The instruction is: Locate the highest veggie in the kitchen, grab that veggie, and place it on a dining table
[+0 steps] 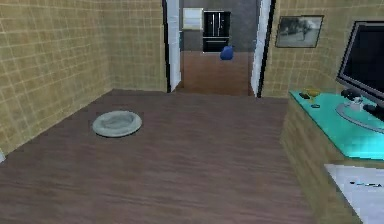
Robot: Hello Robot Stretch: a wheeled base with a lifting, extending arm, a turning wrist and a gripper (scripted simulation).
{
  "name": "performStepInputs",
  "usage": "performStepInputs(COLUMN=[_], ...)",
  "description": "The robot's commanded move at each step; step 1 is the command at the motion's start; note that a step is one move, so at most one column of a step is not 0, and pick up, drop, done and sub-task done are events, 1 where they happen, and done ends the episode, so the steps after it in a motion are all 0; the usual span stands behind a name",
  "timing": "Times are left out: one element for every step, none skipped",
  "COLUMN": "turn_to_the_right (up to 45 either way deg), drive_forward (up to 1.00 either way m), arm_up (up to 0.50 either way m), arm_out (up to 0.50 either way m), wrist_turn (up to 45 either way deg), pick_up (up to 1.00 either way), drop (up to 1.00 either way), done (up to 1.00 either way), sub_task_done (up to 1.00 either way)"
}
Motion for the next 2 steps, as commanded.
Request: performStepInputs(turn_to_the_right=[0.0, 0.0], drive_forward=[1.0, 1.0], arm_up=[0.0, 0.0], arm_out=[0.0, 0.0], wrist_turn=[0.0, 0.0], pick_up=[0.0, 0.0], drop=[0.0, 0.0], done=[0.0, 0.0], sub_task_done=[0.0, 0.0])
